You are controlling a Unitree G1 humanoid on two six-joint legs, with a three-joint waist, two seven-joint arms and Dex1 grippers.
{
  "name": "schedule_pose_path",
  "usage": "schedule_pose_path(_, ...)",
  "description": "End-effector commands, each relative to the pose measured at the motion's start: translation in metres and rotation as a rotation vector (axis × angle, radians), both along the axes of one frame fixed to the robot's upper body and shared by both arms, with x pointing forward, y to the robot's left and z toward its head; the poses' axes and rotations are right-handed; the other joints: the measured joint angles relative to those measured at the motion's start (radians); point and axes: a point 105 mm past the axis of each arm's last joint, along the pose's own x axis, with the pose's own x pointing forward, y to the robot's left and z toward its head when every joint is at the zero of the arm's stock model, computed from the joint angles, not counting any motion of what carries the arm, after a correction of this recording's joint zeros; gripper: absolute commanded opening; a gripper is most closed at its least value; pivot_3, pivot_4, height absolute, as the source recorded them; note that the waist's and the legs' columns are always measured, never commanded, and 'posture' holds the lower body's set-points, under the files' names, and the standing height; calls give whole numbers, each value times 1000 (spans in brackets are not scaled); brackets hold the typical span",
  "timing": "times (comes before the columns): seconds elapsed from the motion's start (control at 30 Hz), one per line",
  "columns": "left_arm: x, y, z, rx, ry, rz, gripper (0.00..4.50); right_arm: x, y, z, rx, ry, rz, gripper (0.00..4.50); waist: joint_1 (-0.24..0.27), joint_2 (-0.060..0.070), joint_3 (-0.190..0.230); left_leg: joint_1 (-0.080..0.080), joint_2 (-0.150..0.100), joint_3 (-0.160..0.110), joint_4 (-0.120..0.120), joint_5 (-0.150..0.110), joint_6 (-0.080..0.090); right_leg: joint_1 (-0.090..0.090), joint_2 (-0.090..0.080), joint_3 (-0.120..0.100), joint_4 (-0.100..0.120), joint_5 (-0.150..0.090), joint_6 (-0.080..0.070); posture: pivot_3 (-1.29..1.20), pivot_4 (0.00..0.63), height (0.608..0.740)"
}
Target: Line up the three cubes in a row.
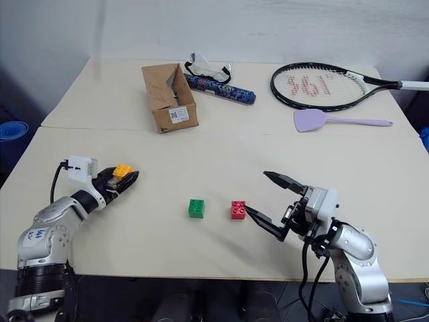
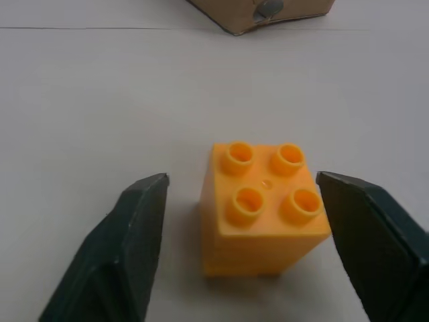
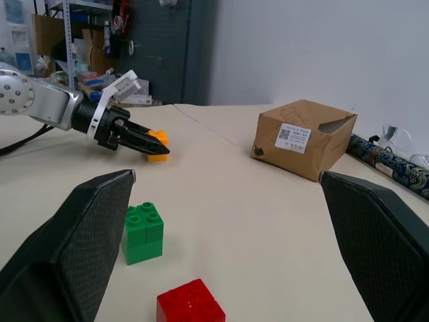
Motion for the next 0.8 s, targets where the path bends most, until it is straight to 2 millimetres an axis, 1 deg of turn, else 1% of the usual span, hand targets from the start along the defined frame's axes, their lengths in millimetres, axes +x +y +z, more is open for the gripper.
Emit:
schedule_pose_path(0.03, -1, 6, 17, 54, -77, -44, 2307, -5, -6, 3, 0, -51, -23, 4500, -2, 0, 0, 0, 0, 0, 0, 0, 0, 0, 0, 0, 0, 0, 0, 0, 150, 740)
schedule_pose_path(0.1, -2, 0, 22, 46, -105, -119, 1624, -7, -10, -4, -8, -41, -30, 4500, -3, 0, 0, 0, 0, 0, 0, 0, 0, 0, 0, 0, 0, 0, 0, 0, 150, 740)
schedule_pose_path(0.13, -3, -4, 25, 53, -109, -177, 1489, -8, -13, -8, -14, -36, -33, 4500, -3, 0, 0, 0, 0, 0, 0, 0, 0, 0, 0, 0, 0, 0, 0, 0, 150, 740)
schedule_pose_path(0.17, -5, -10, 27, 68, -107, -252, 1499, -8, -15, -10, -18, -31, -37, 4500, -2, 0, 0, 0, 0, 0, 0, 0, 0, 0, 0, 0, 0, 0, 0, 0, 150, 740)
schedule_pose_path(0.23, -12, -24, 39, 78, -114, -443, 1499, -10, -21, -16, -27, -22, -42, 4500, 0, 0, 0, 0, 0, 0, 0, 0, 0, 0, 0, 0, 0, 0, 0, 0, 150, 740)
schedule_pose_path(0.33, -32, -51, 59, 81, -160, -804, 1499, -14, -30, -27, -54, -5, -38, 4500, 0, 0, 0, -1, 0, 0, 0, 0, 0, 0, 0, -1, -1, 0, 0, 0, 150, 740)
schedule_pose_path(0.4, -38, -59, 63, 81, -169, -937, 1499, -16, -34, -32, -70, -1, -32, 4500, -2, 0, 0, 0, 0, 0, 0, 0, 0, 0, 0, -1, -1, 0, 0, 0, 150, 740)
schedule_pose_path(0.43, -42, -62, 58, 135, -164, -1010, 1499, -16, -35, -33, -75, -2, -33, 4500, -4, 0, 0, 0, 0, 0, 0, 0, 0, 0, 0, 0, -1, 0, 0, 0, 150, 740)
schedule_pose_path(0.5, -53, -64, 36, 275, -115, -1184, 1499, -17, -39, -35, -86, 1, -37, 4500, -8, 2, 1, 0, 0, 1, 0, 0, 0, 0, 1, 0, 0, 0, 0, 0, 150, 740)
schedule_pose_path(0.57, -56, -63, 23, 349, -85, -1277, 1499, -18, -42, -37, -95, 6, -36, 4500, -10, 2, 1, 1, 0, 3, 0, 1, -1, 0, 3, 1, 0, 0, 0, 0, 150, 740)
schedule_pose_path(0.67, -52, -66, 8, 393, -83, -1325, 1499, -20, -46, -39, -106, 12, -40, 4500, -6, 2, 1, 1, 1, 4, 0, 1, -1, -1, 3, 2, 1, 0, 0, 0, 150, 740)
schedule_pose_path(0.8, -50, -67, -4, 409, -64, -1355, 1499, -22, -49, -40, -112, 15, -51, 4500, -1, 2, 1, 0, 0, 3, 1, 1, 1, -1, 1, 2, 1, 0, 0, 0, 150, 740)
